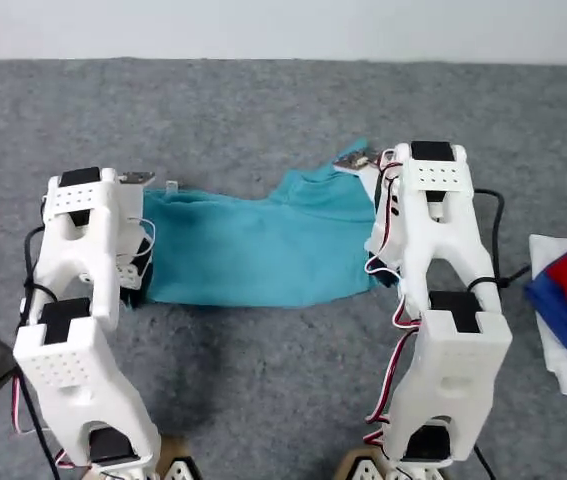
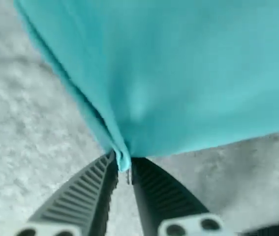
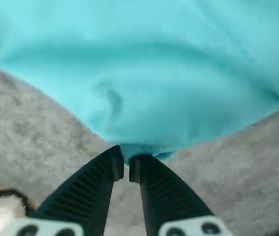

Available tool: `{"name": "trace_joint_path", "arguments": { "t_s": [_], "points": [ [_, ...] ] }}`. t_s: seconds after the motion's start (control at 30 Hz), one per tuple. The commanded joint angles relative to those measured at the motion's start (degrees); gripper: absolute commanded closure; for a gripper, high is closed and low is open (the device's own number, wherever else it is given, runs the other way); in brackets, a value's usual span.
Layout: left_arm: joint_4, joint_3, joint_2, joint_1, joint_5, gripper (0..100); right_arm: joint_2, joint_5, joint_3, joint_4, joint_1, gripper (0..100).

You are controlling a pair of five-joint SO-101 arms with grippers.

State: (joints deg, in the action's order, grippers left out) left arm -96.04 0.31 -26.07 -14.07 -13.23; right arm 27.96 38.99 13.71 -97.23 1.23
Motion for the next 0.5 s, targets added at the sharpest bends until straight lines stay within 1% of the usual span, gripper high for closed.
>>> {"name": "trace_joint_path", "arguments": {
  "t_s": [0.0,0.17,0.33,0.47],
  "points": [
    [-4.4,-1.6,0.4,-0.7,-0.7,99,-0.7,2.3,2.7,-4.1,0.7,98.8],
    [-4.7,-0.9,0.8,-5.4,-1.6,99,-2.4,4.1,0.0,-5.8,-1.3,98.8],
    [-4.7,6.1,0.8,-11.0,-12.2,99,-9.5,12.1,-11.4,-5.7,-4.4,98.8],
    [-4.6,13.0,0.8,-14.7,-19.3,99,-15.9,16.6,-19.7,-5.6,-6.3,98.8]
  ]
}}
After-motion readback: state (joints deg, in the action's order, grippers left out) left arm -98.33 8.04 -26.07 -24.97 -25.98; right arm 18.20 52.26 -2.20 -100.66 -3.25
